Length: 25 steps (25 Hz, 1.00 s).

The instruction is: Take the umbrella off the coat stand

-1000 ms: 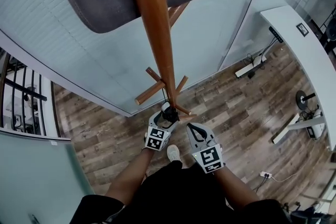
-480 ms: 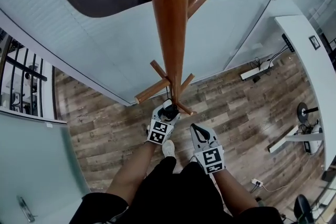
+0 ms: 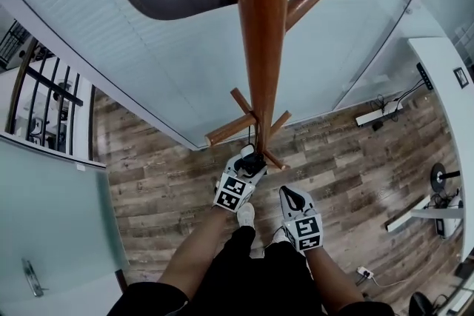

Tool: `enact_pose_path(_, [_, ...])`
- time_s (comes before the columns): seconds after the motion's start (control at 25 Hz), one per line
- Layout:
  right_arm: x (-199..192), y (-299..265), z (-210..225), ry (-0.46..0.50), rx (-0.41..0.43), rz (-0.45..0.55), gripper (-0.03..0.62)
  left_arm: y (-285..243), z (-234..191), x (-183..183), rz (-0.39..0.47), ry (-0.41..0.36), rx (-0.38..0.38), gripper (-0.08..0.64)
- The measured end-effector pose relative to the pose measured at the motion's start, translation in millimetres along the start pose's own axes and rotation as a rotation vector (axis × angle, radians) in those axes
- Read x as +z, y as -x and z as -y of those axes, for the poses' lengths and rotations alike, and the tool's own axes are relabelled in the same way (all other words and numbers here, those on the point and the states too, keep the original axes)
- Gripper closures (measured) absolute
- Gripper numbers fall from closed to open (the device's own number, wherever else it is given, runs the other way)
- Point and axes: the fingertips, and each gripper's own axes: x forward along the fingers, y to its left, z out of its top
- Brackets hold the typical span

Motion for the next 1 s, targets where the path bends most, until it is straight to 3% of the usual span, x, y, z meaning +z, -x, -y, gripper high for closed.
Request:
enact_pose_path(0.16, [1.4, 2.9, -6.9, 0.005, 0.037, 0.004, 0.586, 21.5, 2.9, 17.0, 0.023, -0.009, 0.012, 0.298])
enact_pose_path(0.56, [41.9, 6.7, 0.0, 0.0, 0.035, 0.106, 0.585, 76.6, -4.1, 57.4, 0.068, -0.01, 0.079, 0.298])
enact_pose_path(1.0, [89.6, 18.0, -14.0, 0.027, 0.097, 0.22, 0.584, 135.3, 4.7, 153.4, 0.226, -0.046, 0.1, 0.298])
